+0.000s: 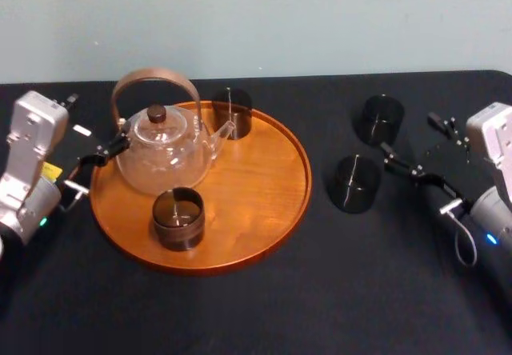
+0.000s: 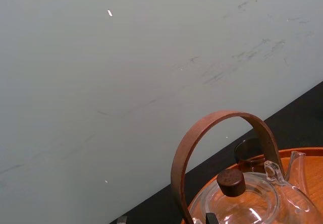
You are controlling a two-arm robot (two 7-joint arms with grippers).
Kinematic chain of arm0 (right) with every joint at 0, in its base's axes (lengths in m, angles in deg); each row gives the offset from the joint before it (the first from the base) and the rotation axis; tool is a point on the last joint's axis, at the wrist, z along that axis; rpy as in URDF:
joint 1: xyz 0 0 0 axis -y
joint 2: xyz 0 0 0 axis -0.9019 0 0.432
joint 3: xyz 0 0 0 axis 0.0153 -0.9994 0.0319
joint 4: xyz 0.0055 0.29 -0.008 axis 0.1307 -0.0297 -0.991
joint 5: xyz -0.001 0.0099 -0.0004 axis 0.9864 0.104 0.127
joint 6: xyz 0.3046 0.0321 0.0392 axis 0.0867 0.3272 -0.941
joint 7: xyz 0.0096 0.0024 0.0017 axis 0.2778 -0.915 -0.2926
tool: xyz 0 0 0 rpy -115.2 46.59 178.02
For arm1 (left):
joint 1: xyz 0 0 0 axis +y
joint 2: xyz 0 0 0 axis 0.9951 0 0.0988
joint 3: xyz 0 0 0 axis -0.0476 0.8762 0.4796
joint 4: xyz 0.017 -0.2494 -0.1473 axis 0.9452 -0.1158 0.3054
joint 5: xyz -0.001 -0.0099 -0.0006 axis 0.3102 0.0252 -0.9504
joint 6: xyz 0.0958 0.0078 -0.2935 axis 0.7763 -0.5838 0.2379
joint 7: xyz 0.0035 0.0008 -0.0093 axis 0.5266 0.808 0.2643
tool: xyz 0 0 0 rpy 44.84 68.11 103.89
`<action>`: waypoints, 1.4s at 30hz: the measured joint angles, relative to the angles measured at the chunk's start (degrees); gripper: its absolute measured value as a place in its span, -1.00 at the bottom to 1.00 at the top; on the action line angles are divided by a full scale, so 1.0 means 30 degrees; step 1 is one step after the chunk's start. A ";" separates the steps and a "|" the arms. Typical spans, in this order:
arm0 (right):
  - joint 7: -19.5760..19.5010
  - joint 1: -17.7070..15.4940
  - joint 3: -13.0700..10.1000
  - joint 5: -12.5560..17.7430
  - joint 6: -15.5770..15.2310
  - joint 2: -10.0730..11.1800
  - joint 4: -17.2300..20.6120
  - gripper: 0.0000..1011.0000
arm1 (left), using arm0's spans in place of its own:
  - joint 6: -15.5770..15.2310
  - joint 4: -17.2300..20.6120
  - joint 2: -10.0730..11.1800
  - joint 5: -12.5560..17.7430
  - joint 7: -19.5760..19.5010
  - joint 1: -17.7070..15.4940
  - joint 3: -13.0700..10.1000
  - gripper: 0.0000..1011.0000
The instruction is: Pick up the glass from the table and place it on the tray.
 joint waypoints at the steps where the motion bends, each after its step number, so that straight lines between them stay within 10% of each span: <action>1: 0.0093 -0.0161 -0.0052 0.0077 -0.0028 0.0046 0.0171 0.98 | 0.0000 -0.0001 0.0000 0.0000 0.0001 0.0000 -0.0002 1.00; 16: 0.1516 -0.2299 -0.0616 0.0903 -0.0764 0.0383 0.1837 0.98 | 0.0000 -0.0001 0.0000 0.0000 0.0000 0.0000 -0.0001 1.00; 42: 0.3401 -0.1562 -0.0423 0.0295 -0.1899 -0.1178 0.0150 0.98 | 0.0000 -0.0001 0.0000 0.0000 0.0000 0.0000 -0.0001 1.00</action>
